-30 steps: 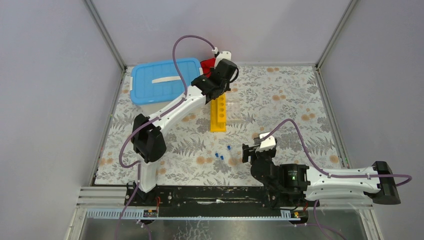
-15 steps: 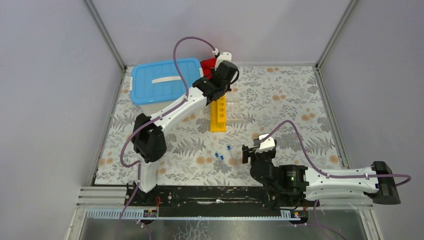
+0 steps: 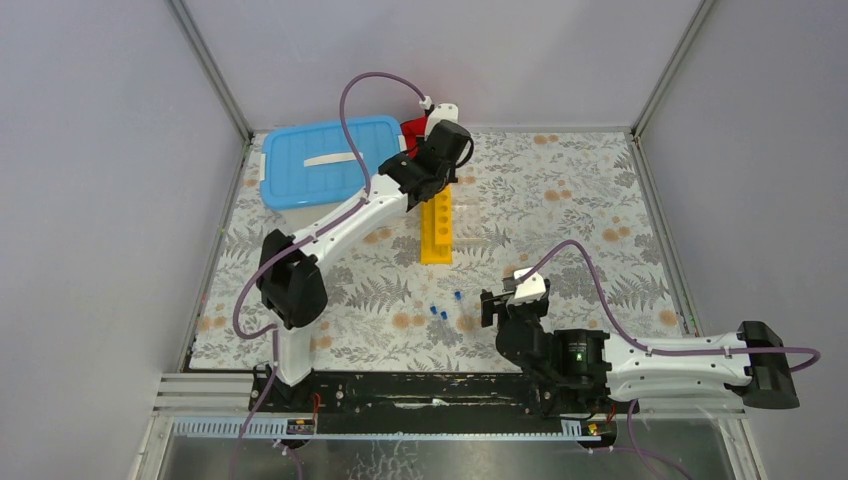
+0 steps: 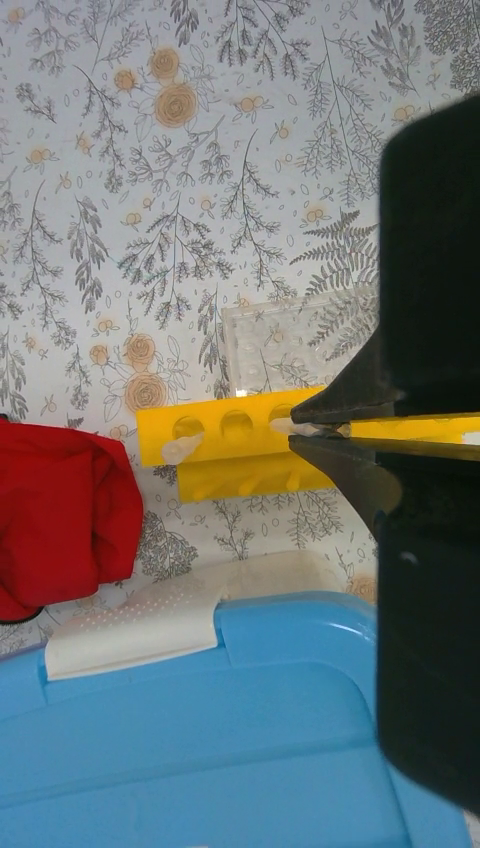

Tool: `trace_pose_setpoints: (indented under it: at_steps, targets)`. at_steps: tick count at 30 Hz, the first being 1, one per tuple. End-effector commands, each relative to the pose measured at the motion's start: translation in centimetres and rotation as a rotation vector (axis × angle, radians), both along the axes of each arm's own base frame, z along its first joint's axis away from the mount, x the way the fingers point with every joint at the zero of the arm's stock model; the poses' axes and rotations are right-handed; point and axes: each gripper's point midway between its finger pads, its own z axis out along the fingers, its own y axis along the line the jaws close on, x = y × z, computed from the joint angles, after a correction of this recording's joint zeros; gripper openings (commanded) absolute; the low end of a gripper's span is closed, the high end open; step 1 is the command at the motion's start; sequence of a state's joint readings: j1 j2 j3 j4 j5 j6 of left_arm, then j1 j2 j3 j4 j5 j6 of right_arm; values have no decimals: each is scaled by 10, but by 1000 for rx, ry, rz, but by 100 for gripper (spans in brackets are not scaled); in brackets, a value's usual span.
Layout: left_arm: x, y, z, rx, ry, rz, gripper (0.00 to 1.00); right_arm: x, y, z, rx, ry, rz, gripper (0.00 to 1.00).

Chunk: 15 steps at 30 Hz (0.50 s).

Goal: Organize the chemistry lab equipment
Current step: Insert the test tube into the slot of the test tube rack.

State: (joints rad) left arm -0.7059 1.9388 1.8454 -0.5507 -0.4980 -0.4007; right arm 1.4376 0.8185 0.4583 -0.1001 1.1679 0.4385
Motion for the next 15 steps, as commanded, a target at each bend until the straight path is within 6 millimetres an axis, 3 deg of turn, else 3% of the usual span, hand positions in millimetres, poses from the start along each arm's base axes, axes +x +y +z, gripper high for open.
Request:
trace_pose_setpoints:
  at_steps: [1,15]
  targets:
    - [-5,10,32,-20,-45,18,4,5,2,11,54,-22,-36,82]
    - [-7,6,10,-7,6,5,5,5,1,10,53,-21,-38,82]
